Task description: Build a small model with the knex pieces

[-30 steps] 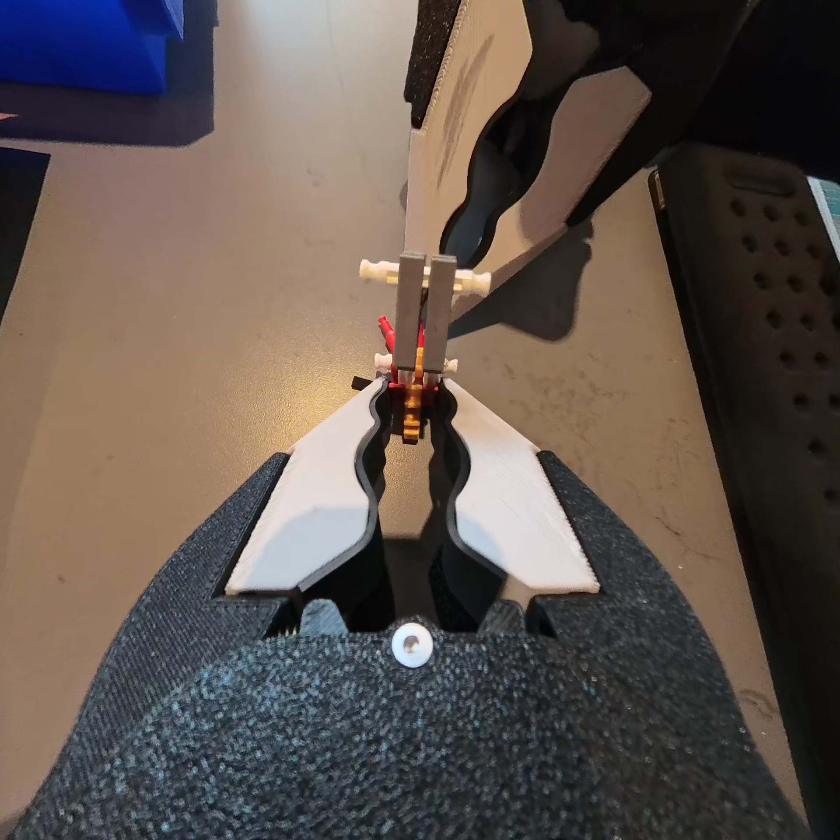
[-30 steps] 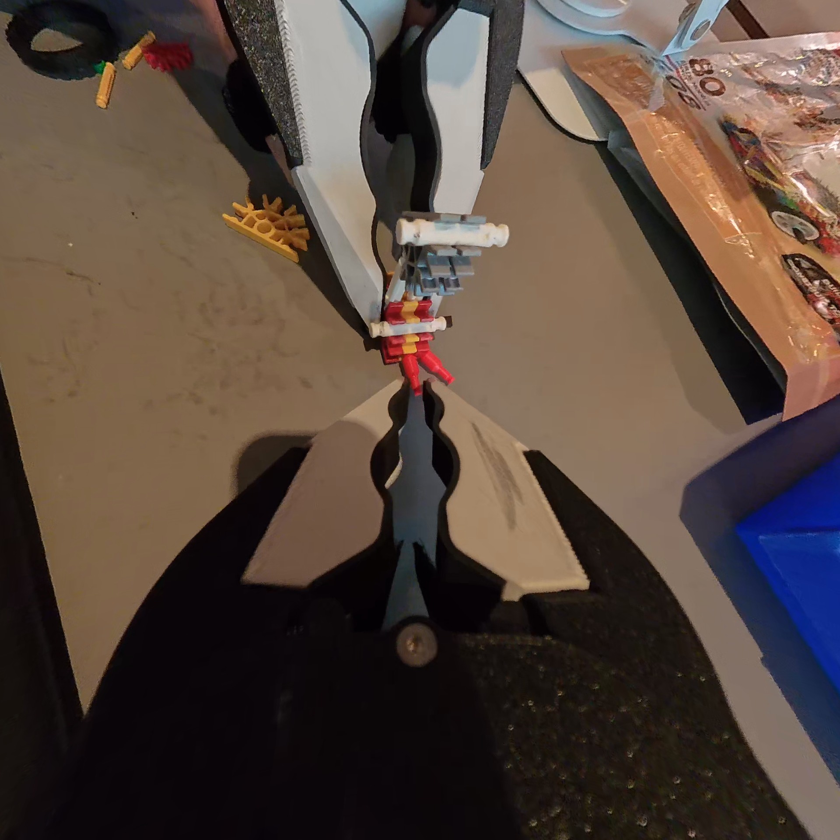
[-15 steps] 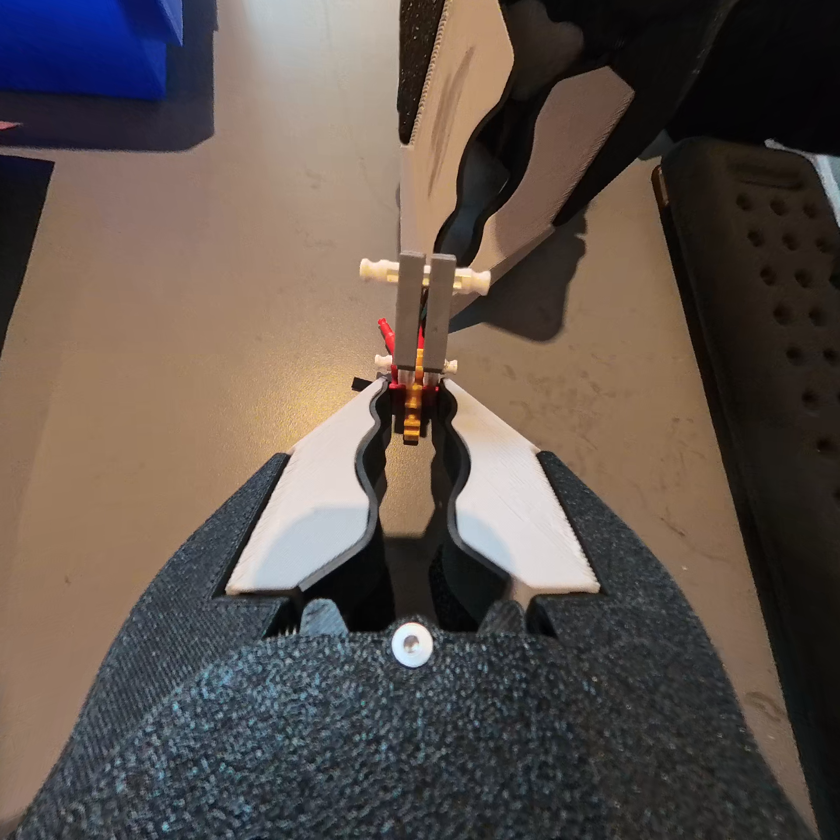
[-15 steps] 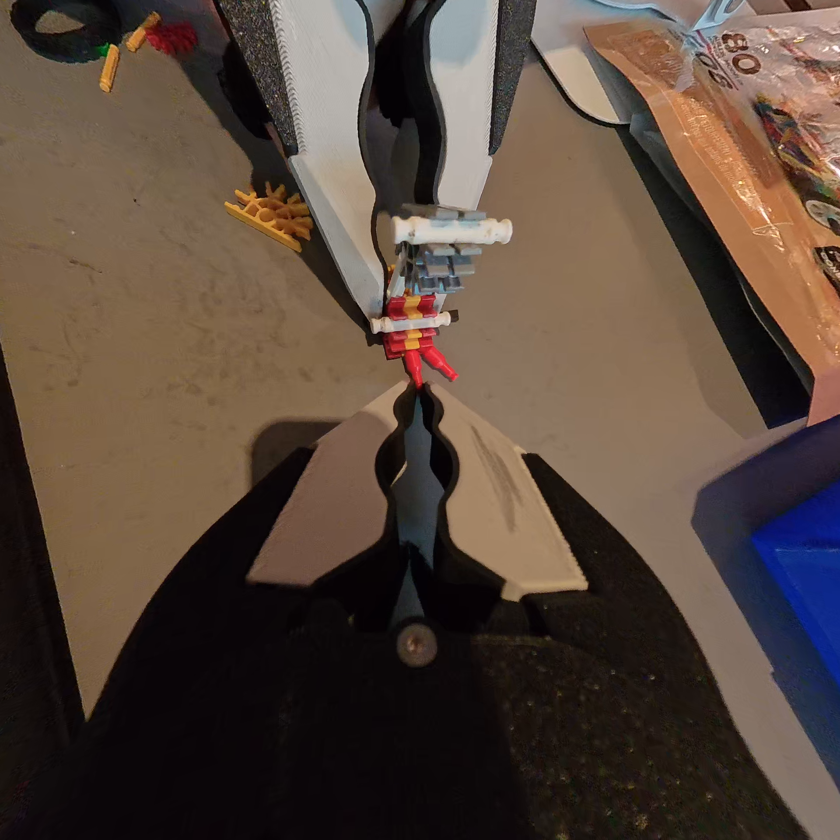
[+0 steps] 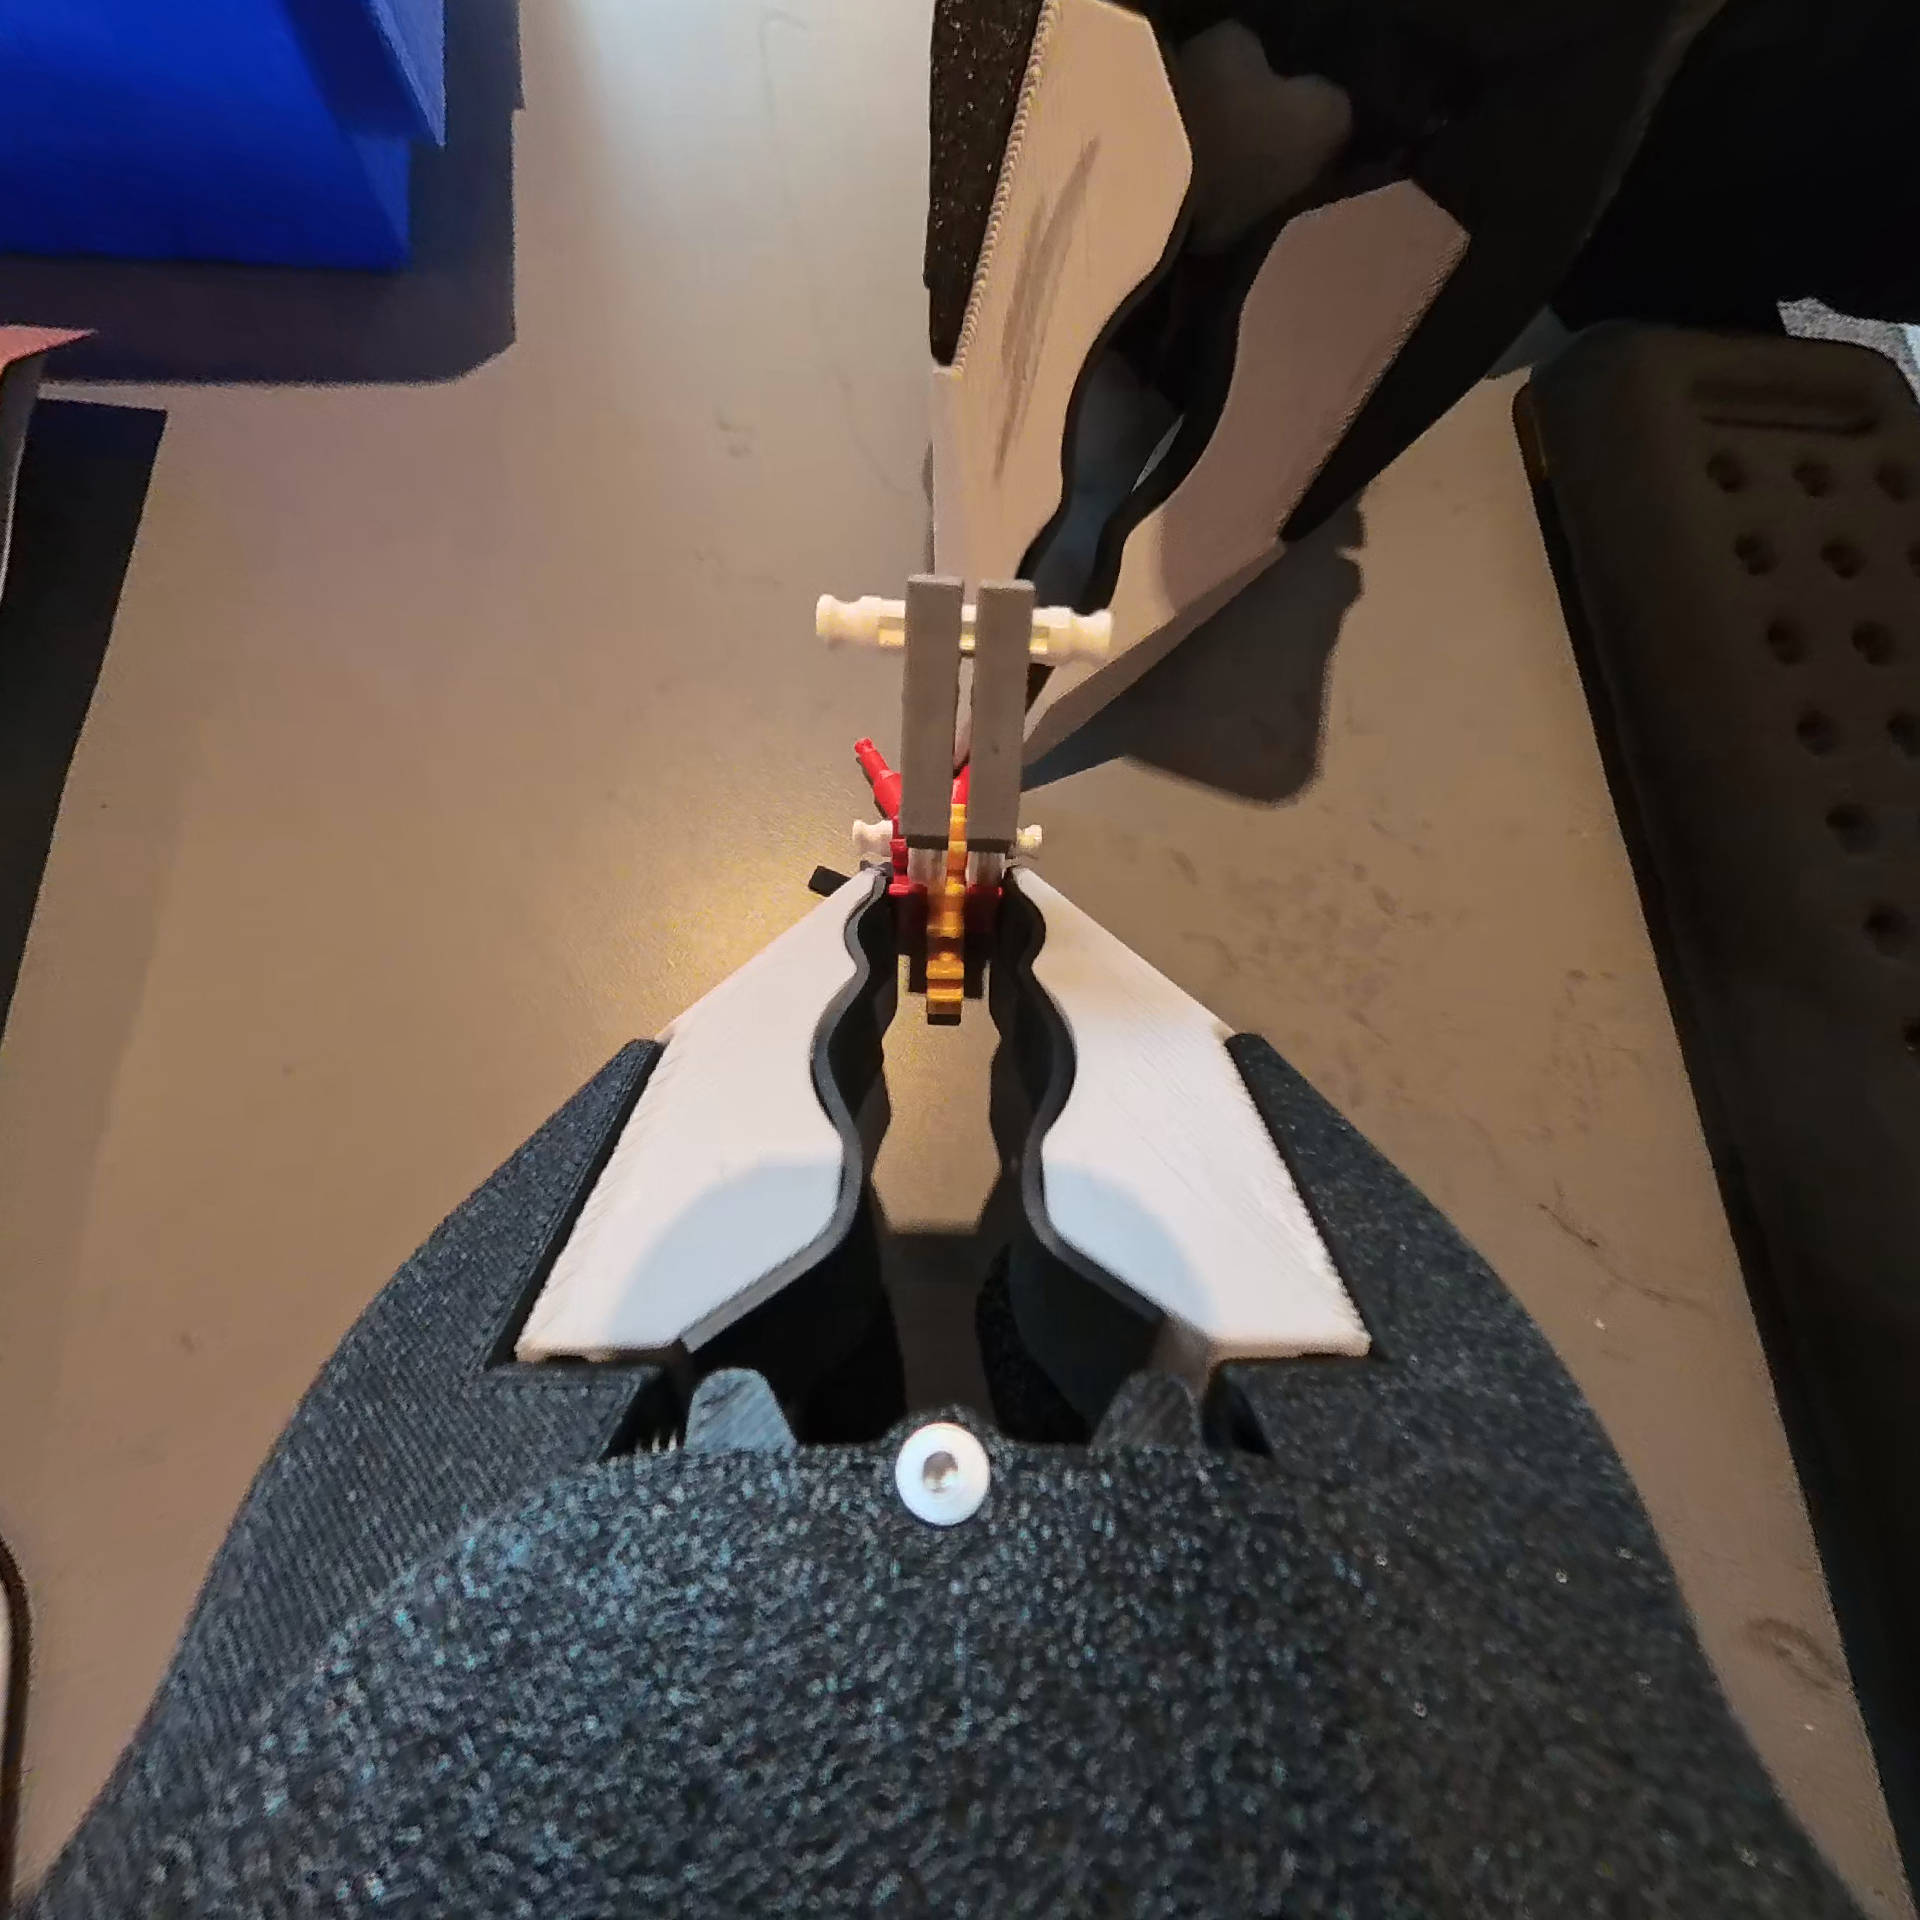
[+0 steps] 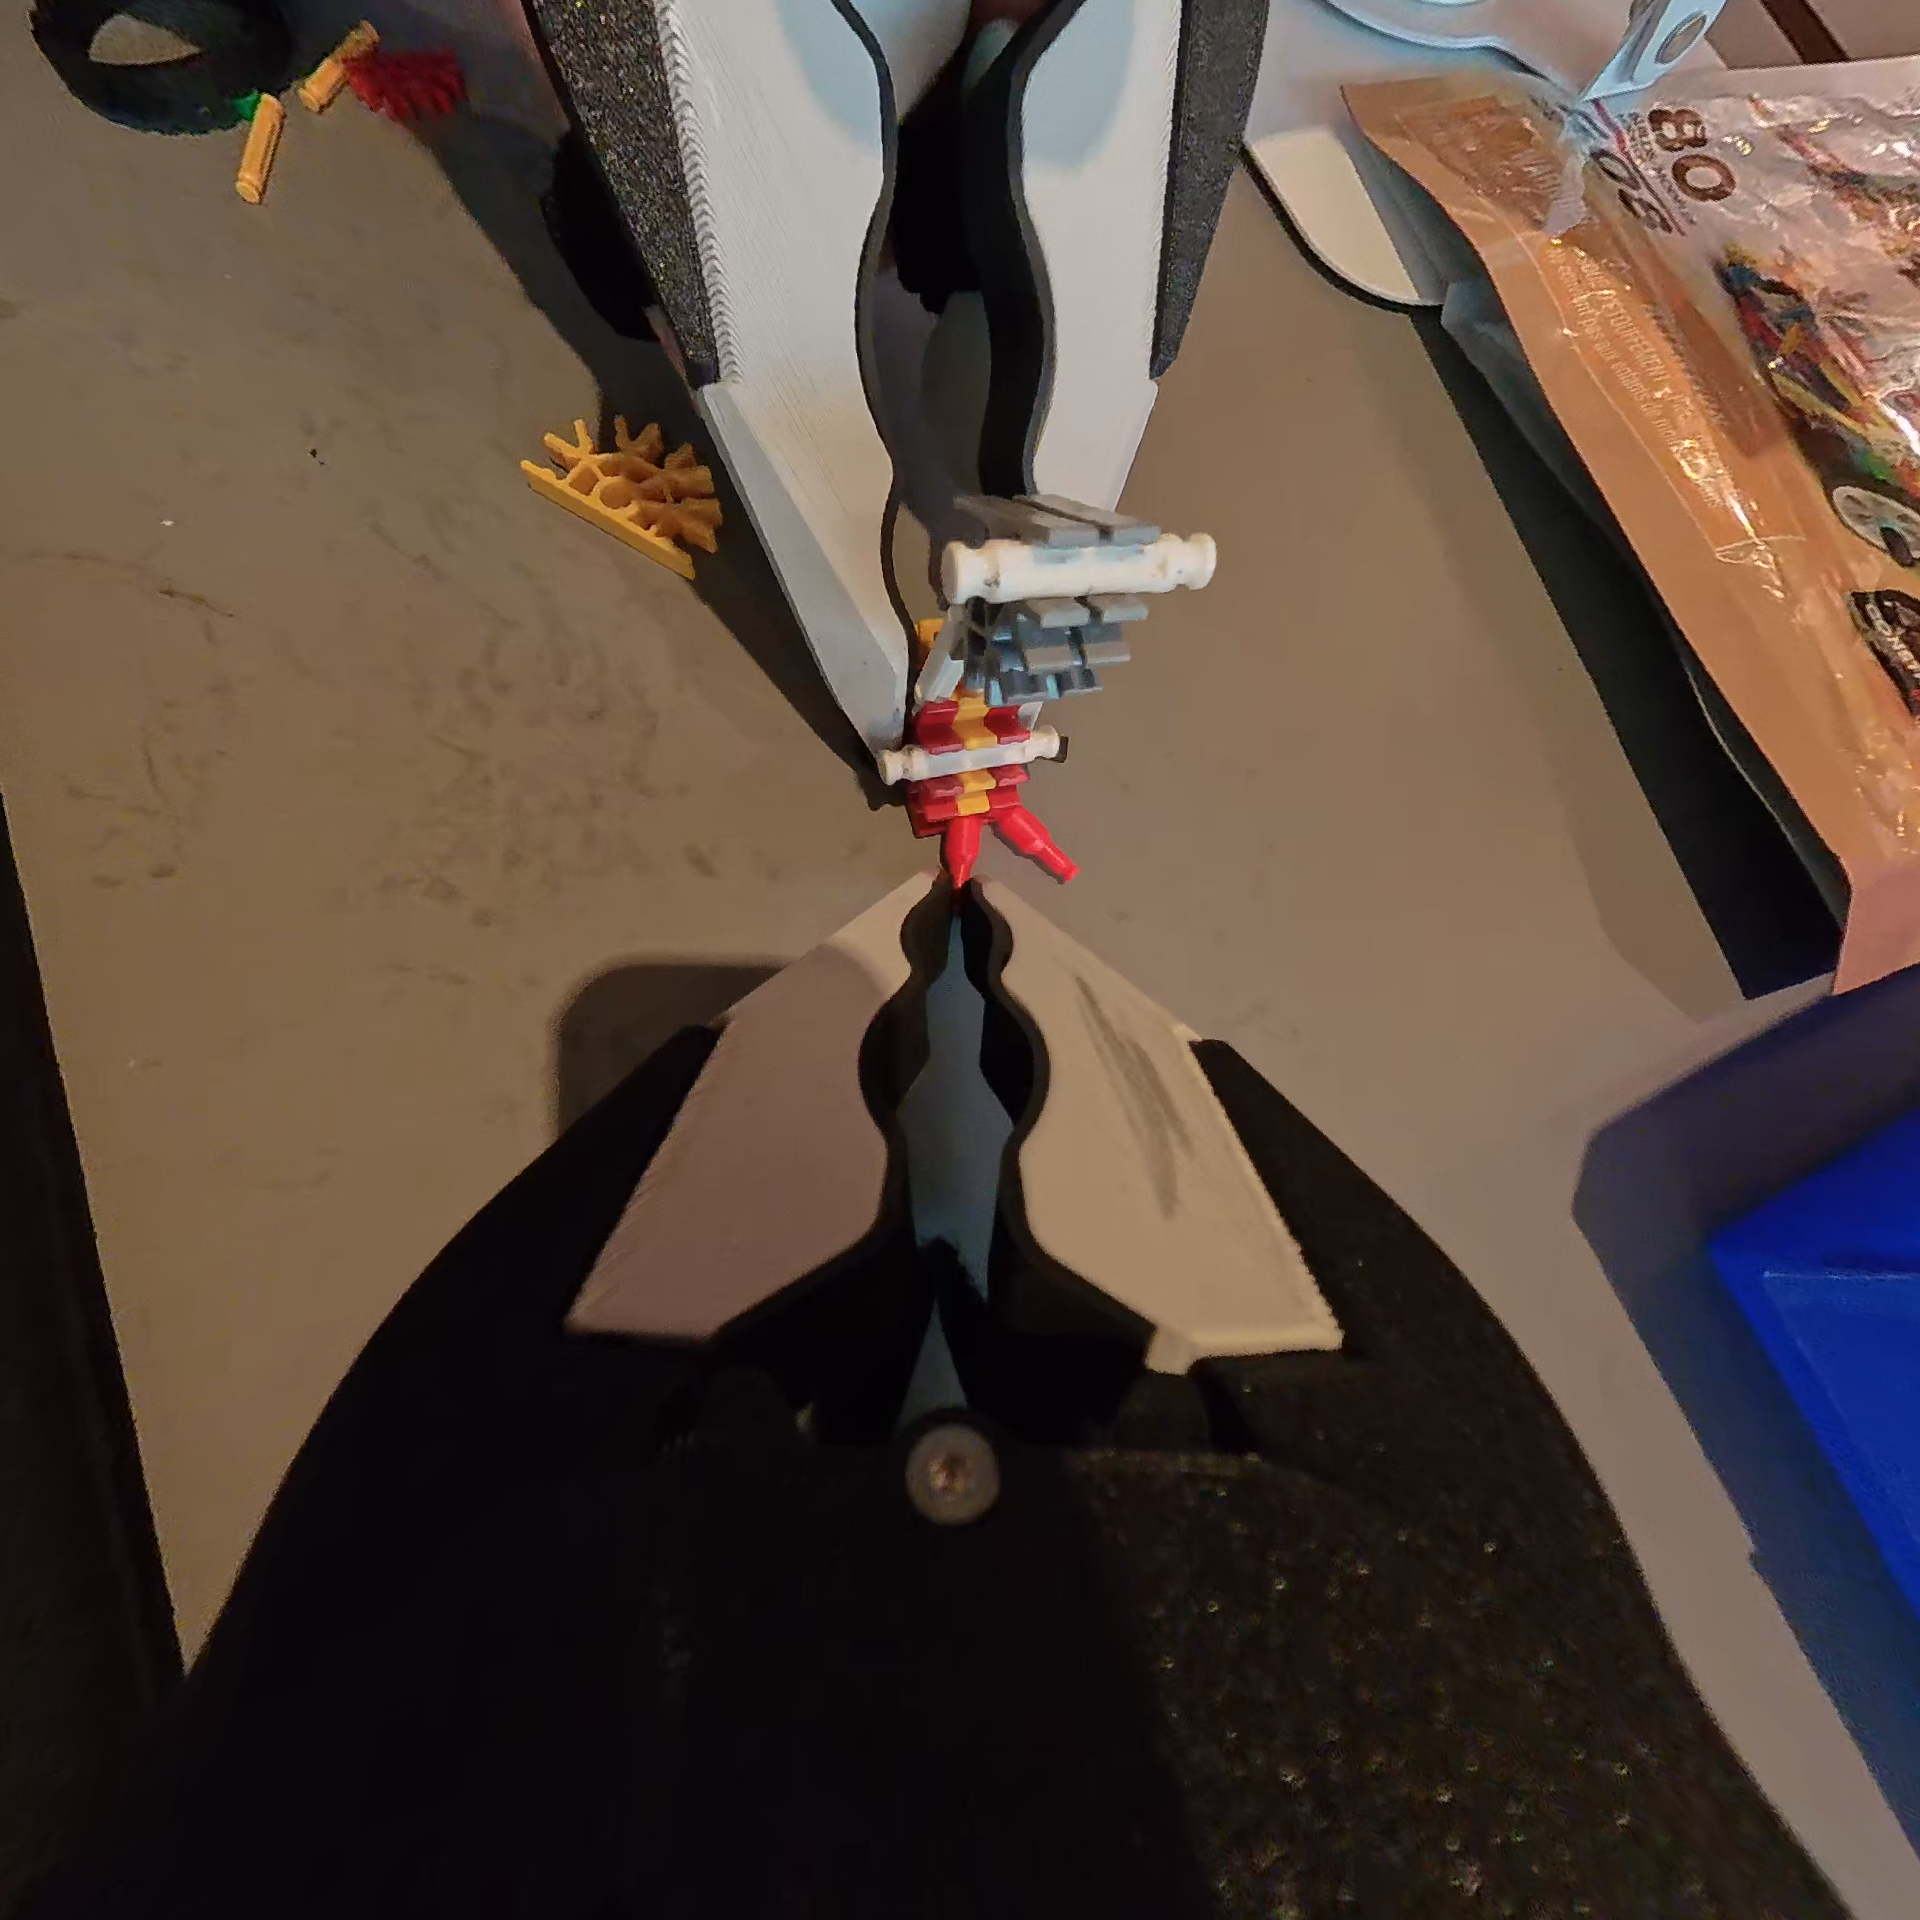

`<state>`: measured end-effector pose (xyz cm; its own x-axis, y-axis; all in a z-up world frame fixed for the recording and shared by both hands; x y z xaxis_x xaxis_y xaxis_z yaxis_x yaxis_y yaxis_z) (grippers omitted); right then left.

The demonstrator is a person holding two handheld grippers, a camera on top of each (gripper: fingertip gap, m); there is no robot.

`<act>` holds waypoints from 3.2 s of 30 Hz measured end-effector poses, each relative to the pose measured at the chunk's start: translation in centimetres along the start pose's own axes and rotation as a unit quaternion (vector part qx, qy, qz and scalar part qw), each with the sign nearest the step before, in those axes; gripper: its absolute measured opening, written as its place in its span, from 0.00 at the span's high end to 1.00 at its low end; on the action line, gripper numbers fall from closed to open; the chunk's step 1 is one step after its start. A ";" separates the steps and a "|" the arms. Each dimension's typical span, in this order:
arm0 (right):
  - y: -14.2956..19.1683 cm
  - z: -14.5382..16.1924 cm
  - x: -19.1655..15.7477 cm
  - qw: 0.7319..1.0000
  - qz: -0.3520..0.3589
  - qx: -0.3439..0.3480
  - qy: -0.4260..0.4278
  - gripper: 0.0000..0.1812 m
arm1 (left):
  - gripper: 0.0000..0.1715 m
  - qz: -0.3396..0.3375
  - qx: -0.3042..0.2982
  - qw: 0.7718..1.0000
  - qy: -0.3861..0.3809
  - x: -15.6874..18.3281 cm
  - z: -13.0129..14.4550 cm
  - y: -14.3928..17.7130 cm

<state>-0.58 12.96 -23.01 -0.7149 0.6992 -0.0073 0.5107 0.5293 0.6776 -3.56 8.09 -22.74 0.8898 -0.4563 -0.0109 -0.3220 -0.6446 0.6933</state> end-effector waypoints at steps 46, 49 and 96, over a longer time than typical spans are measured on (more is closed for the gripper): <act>0.0 0.0 0.0 1.000 -0.006 0.006 0.006 0.99 | 0.91 0.069 -0.004 0.994 -0.090 -0.4 -0.6 -0.9; 0.4 0.0 -0.4 1.000 -0.017 0.013 0.004 0.96 | 0.90 0.075 -0.008 0.993 -0.089 -0.5 -0.6 -0.9; 7.7 4.8 -7.6 0.998 0.017 -0.066 -0.007 0.81 | 0.76 0.116 -0.048 0.988 -0.090 0.6 -0.9 -0.5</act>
<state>11.09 14.11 -21.28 -0.6910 0.7228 0.0074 0.4659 0.4375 0.7691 -2.57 8.70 -22.50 0.7214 -0.6917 0.0345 -0.4701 -0.4525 0.7578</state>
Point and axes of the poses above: each gripper's, where its closed fingertips meet, y back along the fingers, z out of its underside, x = y × z across the jaws, the point moved 3 cm from there along y, back along the fingers, and after that the axes turned 11 degrees about -y, right-handed, at the moved point
